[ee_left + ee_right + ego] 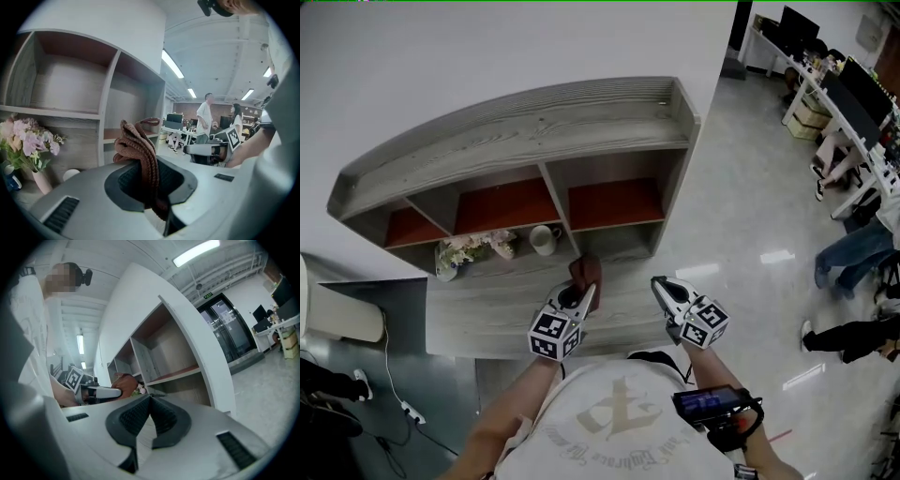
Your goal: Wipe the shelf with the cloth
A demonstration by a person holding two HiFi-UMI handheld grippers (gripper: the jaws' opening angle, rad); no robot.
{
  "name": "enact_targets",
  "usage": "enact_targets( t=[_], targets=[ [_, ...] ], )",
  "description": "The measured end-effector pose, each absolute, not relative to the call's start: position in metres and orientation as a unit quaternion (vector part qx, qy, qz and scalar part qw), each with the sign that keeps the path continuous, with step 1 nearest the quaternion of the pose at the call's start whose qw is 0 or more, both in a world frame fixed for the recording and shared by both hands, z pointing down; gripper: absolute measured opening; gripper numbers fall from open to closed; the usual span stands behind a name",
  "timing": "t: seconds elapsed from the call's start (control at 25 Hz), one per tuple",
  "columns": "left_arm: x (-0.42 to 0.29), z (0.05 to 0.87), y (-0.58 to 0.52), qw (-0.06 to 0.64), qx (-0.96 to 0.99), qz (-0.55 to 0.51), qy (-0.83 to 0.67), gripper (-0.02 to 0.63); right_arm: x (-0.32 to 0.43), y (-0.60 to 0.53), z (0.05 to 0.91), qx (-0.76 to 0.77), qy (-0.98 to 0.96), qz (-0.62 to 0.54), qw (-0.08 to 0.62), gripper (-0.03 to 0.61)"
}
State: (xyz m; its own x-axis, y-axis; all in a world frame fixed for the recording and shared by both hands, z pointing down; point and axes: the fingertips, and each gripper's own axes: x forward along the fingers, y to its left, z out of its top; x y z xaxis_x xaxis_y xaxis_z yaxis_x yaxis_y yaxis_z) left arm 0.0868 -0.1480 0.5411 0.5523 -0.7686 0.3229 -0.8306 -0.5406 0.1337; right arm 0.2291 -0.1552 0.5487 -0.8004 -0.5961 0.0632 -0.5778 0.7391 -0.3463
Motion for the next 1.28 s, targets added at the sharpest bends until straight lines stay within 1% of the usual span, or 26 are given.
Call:
enact_targets(
  t=[0.28, 0.72, 0.88, 1.04, 1.16, 1.28],
  targets=[
    [0.115, 0.522, -0.200, 0.131, 0.868, 0.123, -0.463, 0.066, 0.242, -0.181, 0.550, -0.309, 0.933, -0.182, 0.029, 0.005],
    [0.186, 0.511, -0.280, 0.194, 0.878, 0.138, -0.416, 0.066, 0.261, -0.202, 0.560, -0.296, 0.934, -0.195, 0.036, 0.005],
    [0.199, 0.503, -0.308, 0.192, 0.872, 0.146, -0.426, 0.066, 0.269, -0.207, 0.561, -0.289, 0.937, -0.195, 0.036, 0.005],
    [0.210, 0.497, -0.336, 0.175, 0.861, 0.159, -0.450, 0.066, 0.282, -0.213, 0.567, -0.288, 0.937, -0.196, 0.036, 0.005],
    [0.226, 0.498, -0.350, 0.179, 0.864, 0.165, -0.441, 0.066, 0.292, -0.217, 0.571, -0.291, 0.935, -0.199, 0.038, 0.005],
    [0.234, 0.508, -0.360, 0.180, 0.853, 0.199, -0.448, 0.066, 0.297, -0.219, 0.574, -0.293, 0.934, -0.202, 0.042, 0.005]
  ],
)
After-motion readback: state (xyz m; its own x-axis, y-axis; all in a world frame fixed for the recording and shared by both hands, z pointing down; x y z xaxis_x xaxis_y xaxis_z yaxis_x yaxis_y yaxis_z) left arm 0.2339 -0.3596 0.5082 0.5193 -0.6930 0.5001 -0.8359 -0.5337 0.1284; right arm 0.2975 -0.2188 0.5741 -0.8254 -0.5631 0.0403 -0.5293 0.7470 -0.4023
